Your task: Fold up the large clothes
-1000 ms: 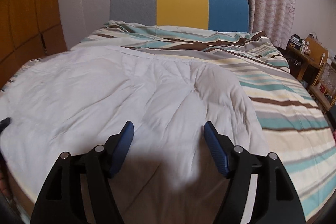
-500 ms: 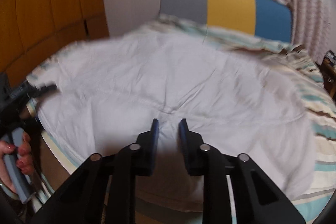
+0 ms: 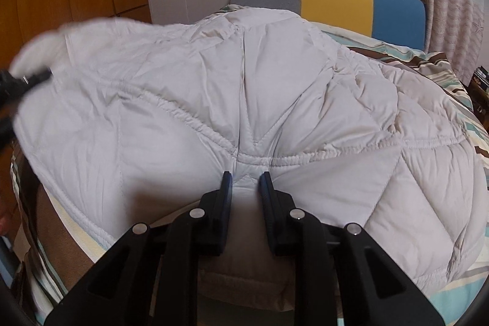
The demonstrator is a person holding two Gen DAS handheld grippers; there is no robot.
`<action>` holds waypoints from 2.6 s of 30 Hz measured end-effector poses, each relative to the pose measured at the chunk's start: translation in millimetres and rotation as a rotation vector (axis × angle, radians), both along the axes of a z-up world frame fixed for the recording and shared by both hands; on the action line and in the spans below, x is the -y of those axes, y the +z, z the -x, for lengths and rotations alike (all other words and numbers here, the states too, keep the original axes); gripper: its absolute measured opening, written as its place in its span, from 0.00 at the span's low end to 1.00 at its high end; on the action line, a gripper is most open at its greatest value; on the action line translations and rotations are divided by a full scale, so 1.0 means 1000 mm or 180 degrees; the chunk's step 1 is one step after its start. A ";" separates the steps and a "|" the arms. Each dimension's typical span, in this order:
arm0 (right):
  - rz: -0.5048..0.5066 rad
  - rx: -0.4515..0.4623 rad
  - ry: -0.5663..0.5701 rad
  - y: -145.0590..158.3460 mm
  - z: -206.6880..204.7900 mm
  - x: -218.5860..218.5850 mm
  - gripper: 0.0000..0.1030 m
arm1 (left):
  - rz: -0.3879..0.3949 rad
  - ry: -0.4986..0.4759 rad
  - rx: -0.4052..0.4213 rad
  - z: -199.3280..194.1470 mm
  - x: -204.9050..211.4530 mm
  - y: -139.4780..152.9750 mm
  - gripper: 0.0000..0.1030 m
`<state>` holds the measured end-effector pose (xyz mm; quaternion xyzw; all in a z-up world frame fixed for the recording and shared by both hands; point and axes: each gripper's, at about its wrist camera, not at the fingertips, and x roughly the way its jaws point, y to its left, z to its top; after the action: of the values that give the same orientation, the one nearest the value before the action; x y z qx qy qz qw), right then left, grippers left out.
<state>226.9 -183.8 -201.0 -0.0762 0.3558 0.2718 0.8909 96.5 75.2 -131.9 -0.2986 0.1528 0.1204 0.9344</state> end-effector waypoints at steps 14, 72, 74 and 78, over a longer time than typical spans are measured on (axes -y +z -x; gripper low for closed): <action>-0.0402 0.0101 -0.0310 0.026 0.024 0.046 0.44 | -0.1774 -0.0564 0.0083 -0.025 0.116 0.065 0.25; -0.1053 0.0240 -0.1569 0.076 0.037 0.246 0.49 | -0.2454 -0.2796 -0.0124 -0.109 0.338 -0.038 0.49; -0.1089 0.0212 -0.1331 0.083 0.031 0.235 0.49 | -0.2421 -0.2992 -0.0034 -0.099 0.339 -0.038 0.82; -0.0625 -0.0072 -0.1255 0.070 0.007 0.213 0.45 | -0.2579 -0.3318 0.0147 -0.065 0.344 -0.038 0.95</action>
<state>220.2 -397.1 -130.7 0.0851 0.3456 0.1265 0.9259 161.5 -268.6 -169.4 0.1871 0.1999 -0.3063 0.9117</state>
